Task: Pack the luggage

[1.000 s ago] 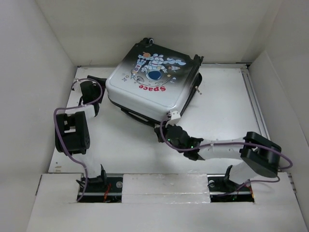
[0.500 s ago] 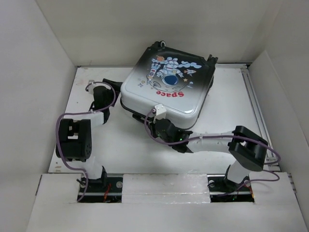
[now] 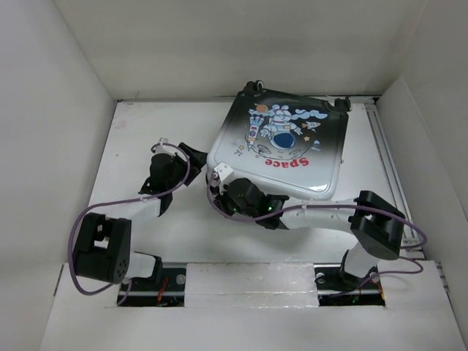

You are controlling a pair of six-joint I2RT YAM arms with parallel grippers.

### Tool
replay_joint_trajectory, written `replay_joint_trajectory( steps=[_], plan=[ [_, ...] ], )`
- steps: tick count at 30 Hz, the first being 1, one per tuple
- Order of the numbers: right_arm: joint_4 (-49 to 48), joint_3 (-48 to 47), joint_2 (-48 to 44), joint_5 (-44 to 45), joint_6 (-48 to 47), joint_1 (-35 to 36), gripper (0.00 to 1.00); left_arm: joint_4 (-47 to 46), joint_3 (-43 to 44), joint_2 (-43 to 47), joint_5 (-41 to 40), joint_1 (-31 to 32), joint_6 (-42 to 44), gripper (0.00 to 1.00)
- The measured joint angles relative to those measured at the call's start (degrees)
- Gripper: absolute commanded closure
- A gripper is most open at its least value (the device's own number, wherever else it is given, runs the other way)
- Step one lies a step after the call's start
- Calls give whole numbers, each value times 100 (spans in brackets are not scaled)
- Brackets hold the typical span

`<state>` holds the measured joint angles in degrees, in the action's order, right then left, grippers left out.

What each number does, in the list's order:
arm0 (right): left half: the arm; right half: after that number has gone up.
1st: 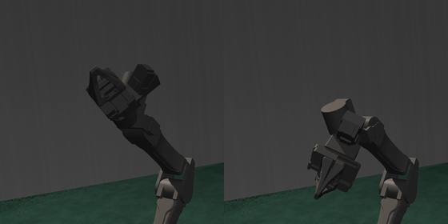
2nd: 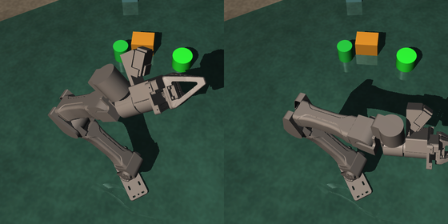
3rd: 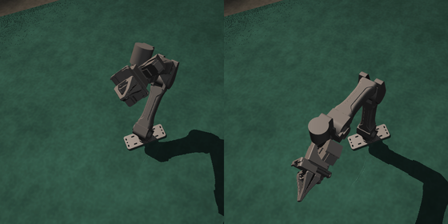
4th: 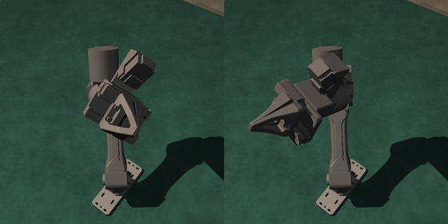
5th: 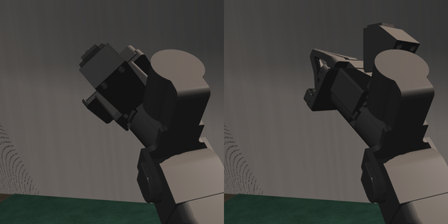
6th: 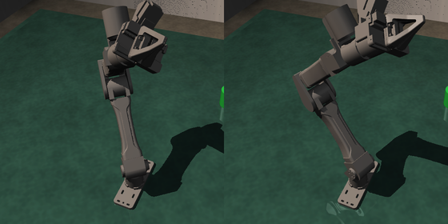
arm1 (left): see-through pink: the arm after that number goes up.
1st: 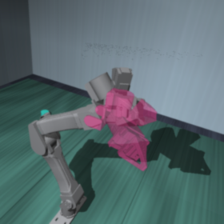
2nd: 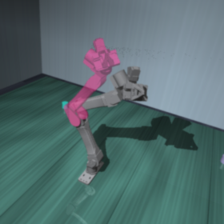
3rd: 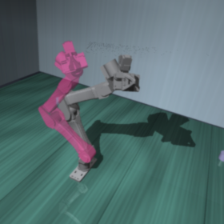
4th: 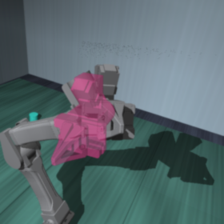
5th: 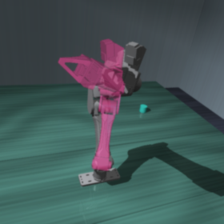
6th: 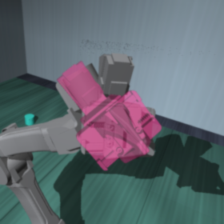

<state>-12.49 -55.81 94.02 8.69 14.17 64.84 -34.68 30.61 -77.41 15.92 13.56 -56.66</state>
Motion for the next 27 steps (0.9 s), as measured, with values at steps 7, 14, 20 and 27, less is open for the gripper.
replay_joint_trajectory(
  steps=[7,14,20,27],
  plan=[
    [922,-190,-529,-988,175,173,40,319,-463,765,-131,-48,157,9],
    [1982,-483,-2702,-765,260,-828,100,562,-411,1187,-575,-44,444,9],
    [2400,-256,-4000,739,822,-4059,100,667,-319,1241,-933,114,658,13],
    [2616,953,-4096,1207,1325,-6435,100,564,-238,1075,-968,210,769,25]
  ],
)
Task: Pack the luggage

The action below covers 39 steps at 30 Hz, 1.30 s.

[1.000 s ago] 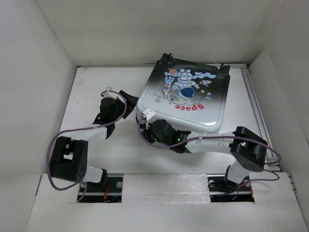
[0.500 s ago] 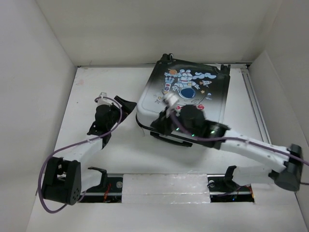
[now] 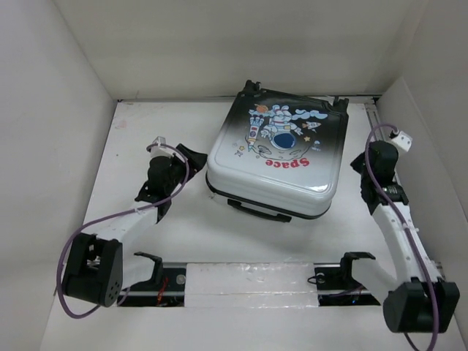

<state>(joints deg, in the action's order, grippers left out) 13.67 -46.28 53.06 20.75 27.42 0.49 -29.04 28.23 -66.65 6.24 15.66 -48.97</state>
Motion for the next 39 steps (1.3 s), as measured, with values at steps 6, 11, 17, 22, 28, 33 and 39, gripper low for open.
replay_joint_trajectory(
  steps=[6,11,17,22,28,33,39],
  plan=[
    [-166,254,1224,-1410,-7,-315,100,-192,-9,-295,133,87,42,37],
    [15,-713,2345,-1777,-761,-24,100,-254,-26,-306,-546,393,101,50],
    [452,-3281,4677,-2328,-1591,81,100,-492,-315,-195,-1368,890,120,58],
    [911,-6004,6638,-2850,-1928,293,100,-435,-680,278,-2378,1882,52,58],
    [627,-6721,7016,-2492,-1947,487,70,42,-625,361,-3425,3512,-66,55],
    [682,-6065,6483,-2282,-1751,396,60,1150,-540,1141,-3416,4127,-7,35],
    [964,-5405,5169,-2697,-1412,466,44,2033,-400,2809,-4472,4057,455,13]
  ],
)
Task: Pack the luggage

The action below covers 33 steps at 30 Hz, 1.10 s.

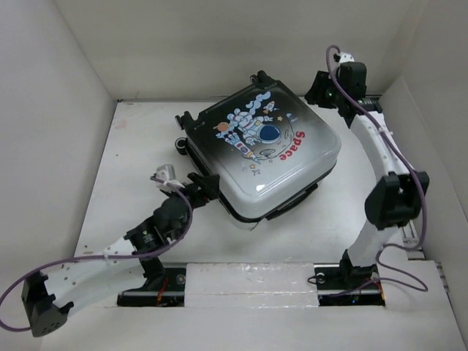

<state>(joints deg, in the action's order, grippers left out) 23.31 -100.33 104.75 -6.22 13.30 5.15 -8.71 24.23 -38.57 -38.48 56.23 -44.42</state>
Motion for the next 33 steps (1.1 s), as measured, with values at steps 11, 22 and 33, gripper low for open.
replay_joint_trajectory(
  steps=[11,22,33],
  plan=[
    [-632,1285,-2844,-535,210,750,54,-1204,1558,-1541,514,-2229,-192,0],
    [-866,5606,-6133,-195,540,3161,67,-2184,2361,-4280,4153,-5510,-1246,0],
    [-396,6666,-7215,505,1228,3654,49,-3195,2894,-5862,5847,-5584,-2199,0]
  ],
)
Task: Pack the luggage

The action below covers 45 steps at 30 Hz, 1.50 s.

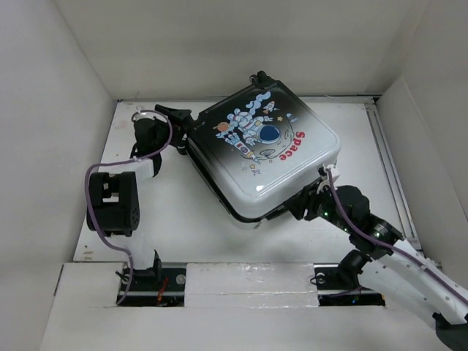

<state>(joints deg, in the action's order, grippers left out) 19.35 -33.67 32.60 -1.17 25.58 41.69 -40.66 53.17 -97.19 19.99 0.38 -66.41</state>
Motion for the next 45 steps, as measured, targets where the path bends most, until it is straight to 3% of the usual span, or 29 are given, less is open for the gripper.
replay_joint_trajectory(
  steps=[3,7,8,11,12,15,16,24,35,39,45],
  plan=[
    [37,103,199,177,173,0,49,-284,160,-245,101,35,-232,2],
    [26,321,341,522,479,-44,50,-748,240,-579,127,48,-581,14],
    [22,387,343,577,540,-72,52,-881,267,-686,127,48,-684,26],
    [-31,605,343,680,702,-271,53,-1215,372,-994,160,63,-909,42],
    [-55,667,352,678,708,-363,53,-1325,382,-1062,142,63,-979,60],
    [-186,748,525,579,693,-691,54,-1532,400,-1134,94,44,-1091,84],
    [-262,748,649,522,645,-813,54,-1563,400,-1137,70,48,-1106,100],
    [-789,595,1762,-247,83,-1773,54,-1838,79,-981,-131,44,-1078,100],
    [-1025,-824,3777,-850,-568,-2498,54,-2085,-1663,627,-949,-260,-997,100],
    [-1222,-645,3482,-844,-549,-2529,53,-2065,-1779,750,-1014,-273,-984,100],
    [-2498,1174,1845,-1405,-286,-2463,54,-1720,-1784,1158,-992,-262,-802,100]
  ],
)
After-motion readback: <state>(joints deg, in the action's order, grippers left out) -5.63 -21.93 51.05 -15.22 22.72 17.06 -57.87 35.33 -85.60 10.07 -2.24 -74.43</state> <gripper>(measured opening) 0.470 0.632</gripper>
